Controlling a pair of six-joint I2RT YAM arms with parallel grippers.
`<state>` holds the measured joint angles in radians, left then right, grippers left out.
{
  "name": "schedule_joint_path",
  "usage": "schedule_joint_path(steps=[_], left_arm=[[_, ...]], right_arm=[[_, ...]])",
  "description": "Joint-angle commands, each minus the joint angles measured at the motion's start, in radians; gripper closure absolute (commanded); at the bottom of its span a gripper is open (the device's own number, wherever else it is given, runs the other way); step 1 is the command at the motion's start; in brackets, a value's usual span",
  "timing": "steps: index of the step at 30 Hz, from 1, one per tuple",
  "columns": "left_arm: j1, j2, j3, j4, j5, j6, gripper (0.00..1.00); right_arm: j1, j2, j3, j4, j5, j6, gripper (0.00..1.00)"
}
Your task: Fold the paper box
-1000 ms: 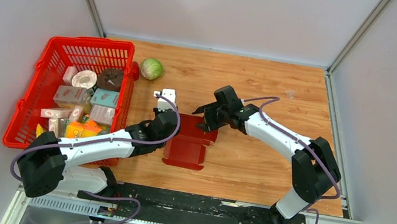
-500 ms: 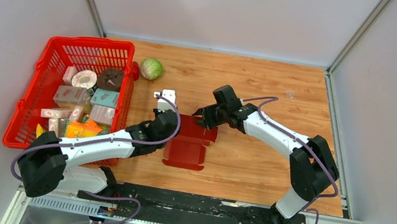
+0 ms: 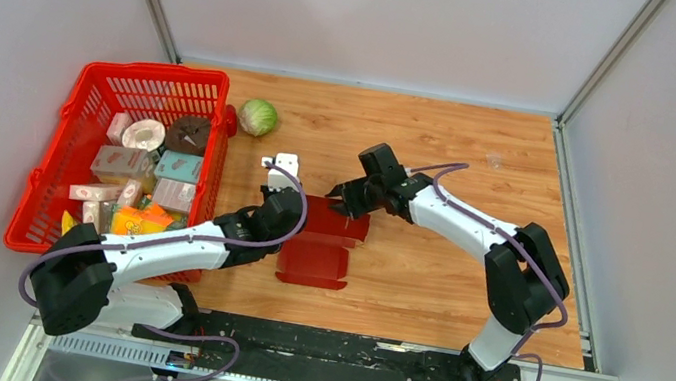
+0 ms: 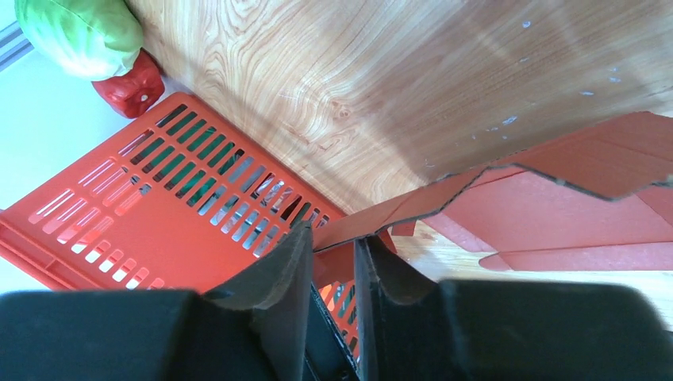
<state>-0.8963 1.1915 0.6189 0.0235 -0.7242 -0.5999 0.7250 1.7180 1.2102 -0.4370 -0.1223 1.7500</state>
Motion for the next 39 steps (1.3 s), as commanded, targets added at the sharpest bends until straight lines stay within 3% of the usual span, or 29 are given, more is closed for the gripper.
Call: schedule_joint_path(steps=[1,10,14,17,21,26,31,33,39], left_arm=[[-0.004,-0.01,-0.002,0.05,-0.021,0.005,1.0],[-0.004,0.002,-0.001,0.064,-0.003,0.026,0.98],[-0.004,-0.041,-0.044,0.118,0.054,0.054,0.55],[-0.004,-0.127,-0.106,0.165,0.118,0.078,0.44],[-0.004,-0.259,-0.131,0.13,0.18,0.08,0.42],[-0.004,-0.293,-0.094,0.032,0.235,0.048,0.45],[-0.003,-0.27,-0.103,-0.043,0.275,-0.024,0.5],[-0.003,-0.282,-0.131,-0.046,0.281,-0.058,0.5],[-0.003,-0.335,-0.13,-0.143,0.249,-0.109,0.52]], right_arm=[[-0.001,0.009,0.041,-0.014,0.007,0.013,0.79],[-0.007,0.009,0.034,0.003,0.001,-0.004,1.0],[-0.015,-0.004,0.009,0.052,0.001,-0.073,1.0],[-0.03,-0.026,-0.064,0.185,-0.003,-0.168,1.0],[-0.042,-0.047,-0.184,0.526,-0.028,-0.308,1.0],[-0.076,-0.022,-0.297,0.889,-0.143,-0.45,1.0],[-0.099,-0.002,-0.324,1.018,-0.263,-0.573,1.0],[-0.11,0.024,-0.354,1.15,-0.333,-0.59,1.0],[-0.136,0.107,-0.386,1.251,-0.405,-0.626,1.0]])
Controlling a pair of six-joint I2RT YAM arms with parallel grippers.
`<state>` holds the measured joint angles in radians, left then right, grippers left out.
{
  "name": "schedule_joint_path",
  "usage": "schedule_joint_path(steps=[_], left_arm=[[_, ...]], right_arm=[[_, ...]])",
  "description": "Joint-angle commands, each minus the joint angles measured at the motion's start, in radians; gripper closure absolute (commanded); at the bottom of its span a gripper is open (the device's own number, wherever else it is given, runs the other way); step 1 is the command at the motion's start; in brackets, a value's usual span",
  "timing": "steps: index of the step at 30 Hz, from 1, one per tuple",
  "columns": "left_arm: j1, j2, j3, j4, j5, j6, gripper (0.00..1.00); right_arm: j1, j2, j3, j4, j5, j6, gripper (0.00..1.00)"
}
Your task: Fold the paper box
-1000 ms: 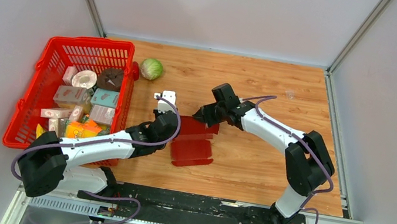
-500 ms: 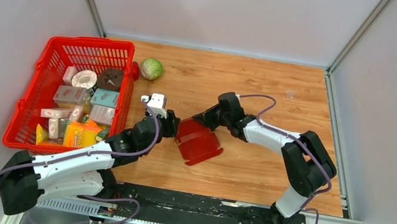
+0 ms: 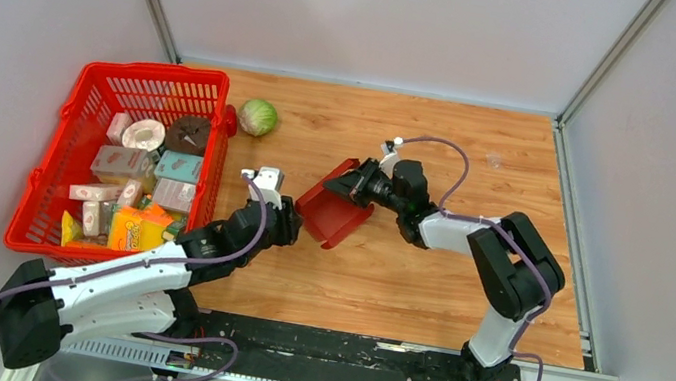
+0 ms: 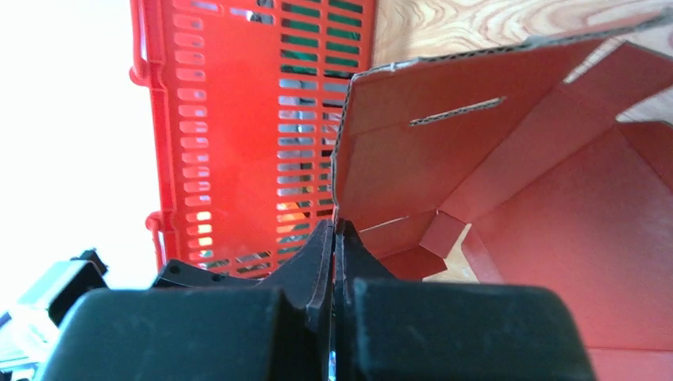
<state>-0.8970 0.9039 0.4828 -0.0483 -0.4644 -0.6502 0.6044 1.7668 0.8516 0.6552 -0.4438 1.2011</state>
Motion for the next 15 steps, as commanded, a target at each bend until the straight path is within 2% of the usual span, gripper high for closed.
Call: schedule_joint_path(steps=[1,9,12,15], left_arm=[[-0.002,-0.052,0.011,-0.084,-0.017,-0.06,0.52],[0.003,-0.057,0.069,-0.166,-0.046,-0.059,0.51],[0.03,-0.017,0.086,-0.159,0.003,-0.026,0.51],[0.088,0.016,0.096,-0.157,0.093,-0.009,0.56]], right_arm=[[-0.018,0.083,-0.028,0.165,-0.091,-0.075,1.0],[-0.063,0.146,-0.043,0.232,-0.154,-0.074,1.0],[-0.069,0.163,-0.026,0.216,-0.183,-0.075,1.0],[-0.068,0.193,0.033,0.155,-0.217,-0.103,1.0]])
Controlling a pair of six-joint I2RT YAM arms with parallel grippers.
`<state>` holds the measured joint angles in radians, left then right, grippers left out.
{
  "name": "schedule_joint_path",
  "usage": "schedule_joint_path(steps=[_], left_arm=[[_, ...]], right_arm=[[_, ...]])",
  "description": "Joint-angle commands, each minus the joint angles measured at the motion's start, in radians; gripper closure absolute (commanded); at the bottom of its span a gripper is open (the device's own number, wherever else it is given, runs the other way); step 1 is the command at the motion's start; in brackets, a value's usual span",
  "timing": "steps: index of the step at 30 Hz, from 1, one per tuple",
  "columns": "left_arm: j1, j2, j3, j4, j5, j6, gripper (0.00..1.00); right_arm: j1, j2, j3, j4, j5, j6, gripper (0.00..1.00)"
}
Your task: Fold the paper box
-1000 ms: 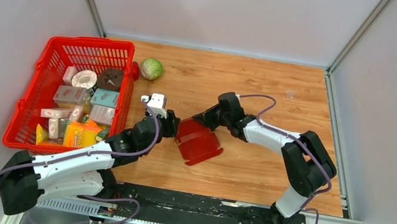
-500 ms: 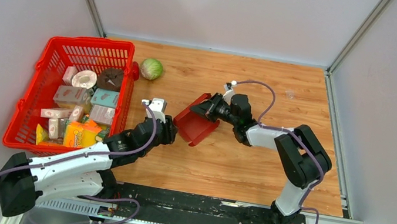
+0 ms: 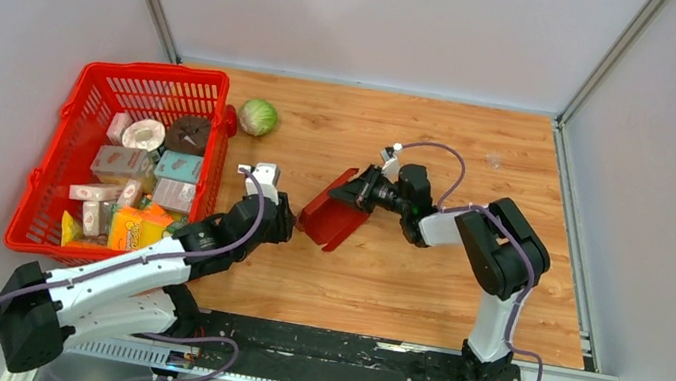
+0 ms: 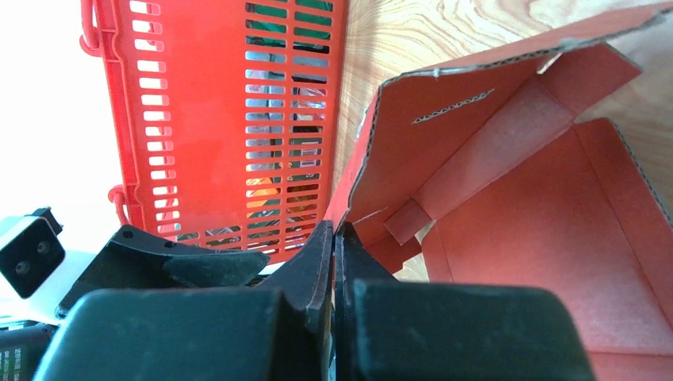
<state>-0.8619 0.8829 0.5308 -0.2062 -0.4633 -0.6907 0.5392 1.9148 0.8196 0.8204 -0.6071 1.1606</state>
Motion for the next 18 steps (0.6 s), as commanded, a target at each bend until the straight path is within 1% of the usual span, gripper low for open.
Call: schedule_joint_path(steps=[1,3,4,6,8,11,13,18], left_arm=[[0.087,0.042,0.047,0.007,0.148,0.034,0.58],[0.113,0.057,0.051,0.007,0.202,0.051,0.58],[0.127,0.063,0.058,-0.01,0.207,0.053,0.58],[0.133,0.079,0.083,-0.079,0.183,0.051,0.57],[0.138,0.096,0.09,-0.099,0.183,0.068,0.55],[0.138,0.135,0.106,-0.119,0.178,0.076,0.55],[0.138,0.165,0.115,-0.118,0.176,0.059,0.57],[0.136,0.261,0.106,-0.027,0.174,0.026,0.61]], right_arm=[[-0.004,0.052,0.076,-0.026,-0.057,-0.07,1.0],[-0.002,0.055,0.098,-0.043,-0.057,-0.09,1.0],[-0.004,0.05,0.108,-0.055,-0.057,-0.102,1.0],[-0.002,0.047,0.142,-0.134,-0.042,-0.139,1.0],[-0.002,0.044,0.153,-0.165,-0.033,-0.148,1.0],[-0.002,0.058,0.168,-0.184,-0.023,-0.145,1.0],[-0.001,0.069,0.173,-0.178,-0.022,-0.125,1.0],[-0.001,0.081,0.177,-0.19,-0.003,-0.098,1.0]])
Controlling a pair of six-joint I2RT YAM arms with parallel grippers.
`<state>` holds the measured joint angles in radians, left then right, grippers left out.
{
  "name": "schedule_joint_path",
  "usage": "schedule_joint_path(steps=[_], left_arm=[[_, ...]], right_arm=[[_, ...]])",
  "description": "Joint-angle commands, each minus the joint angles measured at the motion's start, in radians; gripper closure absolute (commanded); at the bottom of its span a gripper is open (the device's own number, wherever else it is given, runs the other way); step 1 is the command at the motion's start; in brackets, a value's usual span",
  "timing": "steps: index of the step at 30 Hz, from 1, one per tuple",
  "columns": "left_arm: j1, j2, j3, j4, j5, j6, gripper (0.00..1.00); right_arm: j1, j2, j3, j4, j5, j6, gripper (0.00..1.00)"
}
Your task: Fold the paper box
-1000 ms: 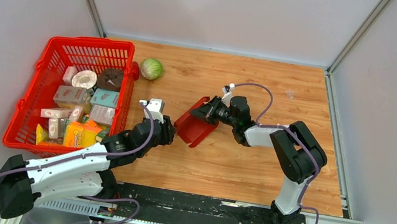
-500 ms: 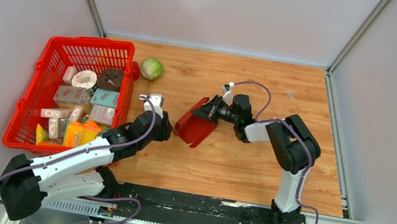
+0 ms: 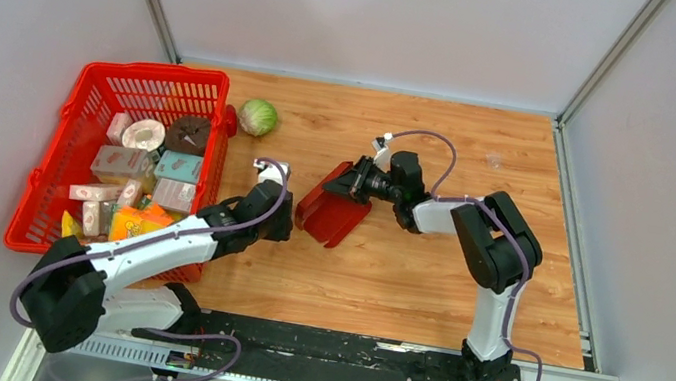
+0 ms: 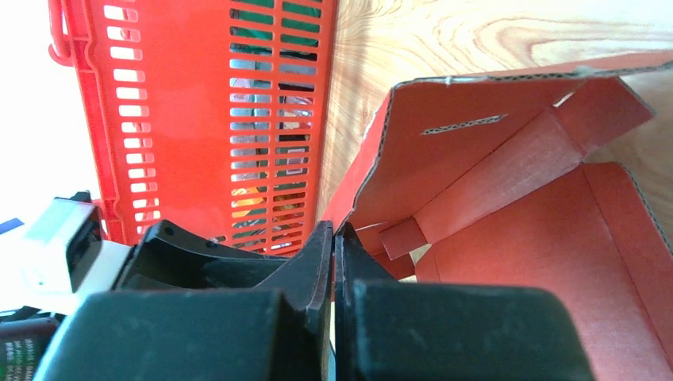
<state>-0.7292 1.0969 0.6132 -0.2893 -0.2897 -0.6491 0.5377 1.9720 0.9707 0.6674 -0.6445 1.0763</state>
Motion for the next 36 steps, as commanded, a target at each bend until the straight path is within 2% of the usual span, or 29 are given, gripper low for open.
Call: schedule_joint_path(steps=[1,10,20,23,27,30,33,36], left_arm=[[0.004,0.055,0.026,0.059,-0.008,-0.017,0.61],[0.004,0.205,0.123,0.098,-0.008,0.038,0.59],[0.002,0.282,0.186,0.15,-0.035,0.057,0.65],[0.002,0.265,0.168,0.176,-0.055,0.04,0.67],[0.002,0.224,0.161,0.165,-0.019,0.048,0.57],[0.002,0.179,0.151,0.086,-0.014,-0.007,0.56],[0.002,0.101,0.065,0.09,-0.012,-0.09,0.53],[0.005,0.029,-0.039,0.18,-0.034,-0.139,0.46]], right_arm=[[0.001,0.025,0.028,-0.041,0.034,-0.004,1.0],[0.001,0.057,0.043,-0.042,0.028,0.057,1.0],[0.001,0.048,0.037,-0.063,0.043,0.056,1.0],[-0.001,0.053,0.04,-0.068,0.04,0.053,1.0],[-0.001,0.059,0.048,-0.086,0.043,0.039,1.0],[-0.001,0.057,0.046,-0.088,0.045,0.036,1.0],[-0.001,0.048,0.039,-0.086,0.049,0.036,1.0],[-0.001,0.045,0.037,-0.08,0.049,0.043,1.0]])
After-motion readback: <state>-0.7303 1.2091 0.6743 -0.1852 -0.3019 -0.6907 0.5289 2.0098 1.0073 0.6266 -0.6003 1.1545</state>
